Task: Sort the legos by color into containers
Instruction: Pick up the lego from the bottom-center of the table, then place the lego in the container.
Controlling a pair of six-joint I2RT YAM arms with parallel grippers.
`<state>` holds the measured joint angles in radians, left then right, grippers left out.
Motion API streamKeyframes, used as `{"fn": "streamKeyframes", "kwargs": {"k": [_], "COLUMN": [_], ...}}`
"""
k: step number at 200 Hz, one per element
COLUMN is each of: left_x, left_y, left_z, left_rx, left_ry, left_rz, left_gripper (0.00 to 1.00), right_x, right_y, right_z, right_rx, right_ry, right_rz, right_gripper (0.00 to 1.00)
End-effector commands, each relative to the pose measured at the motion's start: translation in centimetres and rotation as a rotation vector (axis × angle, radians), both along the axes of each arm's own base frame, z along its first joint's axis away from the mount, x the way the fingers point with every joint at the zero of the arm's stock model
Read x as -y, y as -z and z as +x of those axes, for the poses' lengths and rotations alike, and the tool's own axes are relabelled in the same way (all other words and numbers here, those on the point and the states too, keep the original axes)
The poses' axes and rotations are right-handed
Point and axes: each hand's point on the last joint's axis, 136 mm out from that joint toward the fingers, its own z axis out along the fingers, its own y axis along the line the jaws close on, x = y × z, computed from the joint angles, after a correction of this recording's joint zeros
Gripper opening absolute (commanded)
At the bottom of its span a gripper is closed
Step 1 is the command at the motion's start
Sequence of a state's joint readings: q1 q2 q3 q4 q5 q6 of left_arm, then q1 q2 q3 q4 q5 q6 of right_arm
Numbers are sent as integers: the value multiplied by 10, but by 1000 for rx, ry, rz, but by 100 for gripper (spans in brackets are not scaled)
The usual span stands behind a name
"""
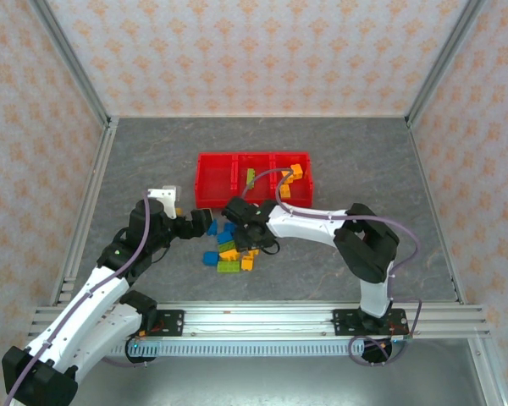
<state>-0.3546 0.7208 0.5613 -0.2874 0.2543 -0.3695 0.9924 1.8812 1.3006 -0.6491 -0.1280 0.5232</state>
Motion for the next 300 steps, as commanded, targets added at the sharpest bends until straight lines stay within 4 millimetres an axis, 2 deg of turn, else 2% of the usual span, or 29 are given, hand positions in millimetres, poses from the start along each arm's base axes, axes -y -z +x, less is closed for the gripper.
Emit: {"fn": "streamKeyframes", "kwargs": {"k": [1, 25, 62, 113, 139, 181, 216, 251, 277, 300], "left_x": [0, 0, 0, -1, 0, -1, -1, 0, 0, -1], "left_y": [-2, -2, -2, -2, -2, -3, -3, -3, -4, -3], "left_z": [1, 1, 1, 1, 1, 1, 1, 1, 1, 1], "left_rx": [9, 9, 9, 9, 9, 12, 12, 13, 13, 13], "left_ry": [-7, -8, -9, -10, -9, -10, -10, -9, -9, -13], "left_rz": [-3, -2, -2, -1, -2, -2, -3, -4, -4, -2], "left_gripper": [99, 99, 99, 99, 99, 99, 99, 99, 99, 99], "right_x": [16, 19, 24, 30, 31, 34, 56, 86, 102, 118], "right_y": [9, 12, 14, 11, -6, -54, -91, -125, -136, -131], "right_z": [3, 3, 3, 4, 8, 23, 54, 106, 144, 175], "right_rx": [21, 23, 29, 41, 83, 184, 277, 393, 433, 444], "right_ry": [10, 10, 11, 11, 18, 37, 109, 164, 169, 173], "right_rz": [-106, -121, -137, -158, -142, -90, -60, -95, -157, -243], "right_gripper": [53, 45, 41, 27, 22, 22, 22, 23, 24, 24]}}
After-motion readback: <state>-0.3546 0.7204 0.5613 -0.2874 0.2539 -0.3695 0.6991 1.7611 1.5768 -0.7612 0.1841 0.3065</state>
